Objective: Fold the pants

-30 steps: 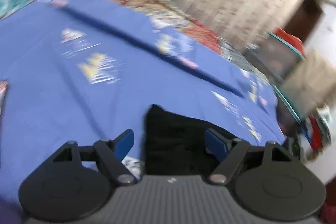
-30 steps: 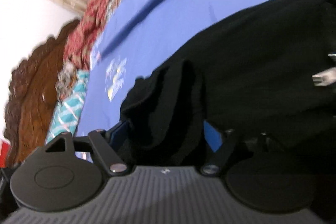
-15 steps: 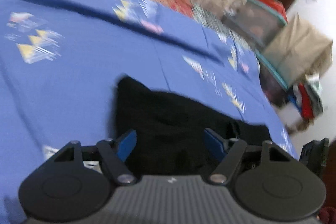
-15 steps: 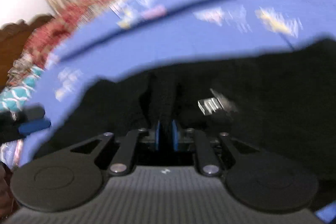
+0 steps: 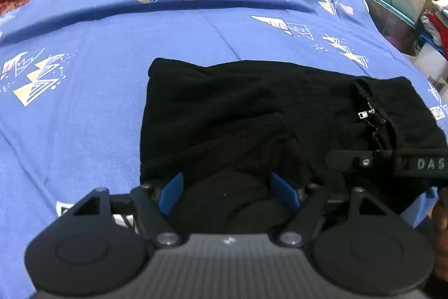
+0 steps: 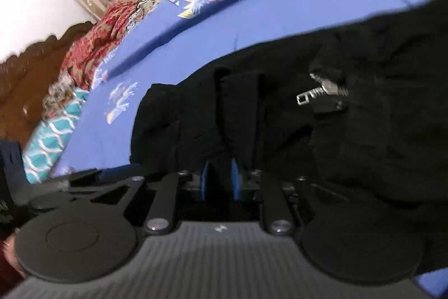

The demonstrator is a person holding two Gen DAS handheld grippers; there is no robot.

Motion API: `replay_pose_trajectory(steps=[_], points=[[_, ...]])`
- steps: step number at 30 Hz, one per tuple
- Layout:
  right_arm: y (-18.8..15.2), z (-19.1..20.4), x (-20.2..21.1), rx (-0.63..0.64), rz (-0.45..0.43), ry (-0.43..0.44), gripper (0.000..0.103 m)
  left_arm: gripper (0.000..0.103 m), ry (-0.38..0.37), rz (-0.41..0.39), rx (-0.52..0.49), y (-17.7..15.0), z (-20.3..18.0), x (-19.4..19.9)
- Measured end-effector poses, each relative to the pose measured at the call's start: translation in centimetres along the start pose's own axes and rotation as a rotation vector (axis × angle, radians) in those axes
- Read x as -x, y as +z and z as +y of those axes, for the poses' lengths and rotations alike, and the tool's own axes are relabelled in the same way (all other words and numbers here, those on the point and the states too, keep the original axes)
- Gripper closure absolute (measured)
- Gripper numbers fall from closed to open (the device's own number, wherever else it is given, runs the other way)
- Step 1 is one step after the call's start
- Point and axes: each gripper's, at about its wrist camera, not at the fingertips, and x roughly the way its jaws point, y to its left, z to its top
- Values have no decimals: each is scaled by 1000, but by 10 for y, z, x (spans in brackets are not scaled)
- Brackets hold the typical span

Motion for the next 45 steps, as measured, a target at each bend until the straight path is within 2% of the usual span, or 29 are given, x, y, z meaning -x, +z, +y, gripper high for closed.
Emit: replay_pose_trajectory(steps=[2, 3, 4, 5, 6, 8, 10, 11, 13, 16, 17, 18, 19, 21, 25, 29, 30, 31, 33, 35, 37, 38, 39, 40, 42, 45], points=[[7, -1, 13, -2, 2, 5, 82, 32, -13, 14, 39, 12, 5, 6], [11, -2, 27, -7, -38, 16, 79, 33, -31, 11, 71, 18, 8, 12], [12, -3, 41, -10, -89, 28, 74, 33, -57, 2, 100, 24, 11, 16], [11, -11, 60, -13, -155, 22, 61, 33, -94, -18, 139, 30, 14, 24], [9, -19, 84, -14, -242, -6, 52, 33, -121, -32, 163, 35, 15, 28], [5, -36, 120, -3, -372, -80, 48, 33, -181, -51, 199, 48, 13, 37], [1, -56, 148, -2, -464, -215, 42, 31, -227, -49, 204, 60, 4, 37], [-2, -68, 158, -15, -498, -277, 35, 31, -255, -40, 200, 68, -3, 34], [-6, -97, 169, -76, -516, -353, 31, 30, -301, -14, 176, 82, -22, 26], [-9, -133, 160, -188, -448, -363, 31, 29, -344, 26, 112, 98, -59, 12], [-10, -141, 155, -212, -416, -354, 36, 28, -360, 38, 85, 104, -73, 8], [-8, -145, 147, -231, -377, -328, 64, 27, -371, 47, 61, 109, -85, 4], [-7, -144, 138, -236, -340, -287, 78, 25, -378, 56, 36, 112, -98, 0], [-3, -118, 127, -190, -329, -317, 83, 22, -383, 74, -14, 115, -126, -3], [4, -62, 128, 21, -326, -253, 84, 11, -376, 133, -102, 121, -173, -17], [-4, -19, 110, 241, -292, -301, 84, 10, -388, 180, -152, 120, -203, -26], [-7, -13, 107, 267, -286, -302, 84, 23, -376, 179, -162, 118, -208, -28], [-9, -9, 108, 284, -284, -289, 84, 58, -351, 183, -179, 114, -210, -30], [-13, -7, 112, 311, -288, -261, 82, 83, -284, 207, -199, 109, -206, -37], [-13, -6, 114, 329, -293, -248, 77, 86, -298, 214, -138, 110, -187, -40], [-15, -11, 118, 314, -284, -201, 57, 87, -335, 221, -63, 114, -164, -37], [-16, -13, 119, 305, -272, -193, 43, 87, -347, 209, -37, 116, -153, -33], [-19, -13, 119, 310, -269, -193, 42, 87, -353, 201, -23, 119, -145, -29], [-24, -14, 117, 324, -258, -196, 44, 87, -363, 193, -7, 121, -138, -25], [-24, -11, 109, 339, -204, -187, 89, 88, -385, 181, 21, 123, -123, -17], [-16, 12, 101, 368, -190, -133, 90, 88, -385, 119, 40, 127, -97, 1]])
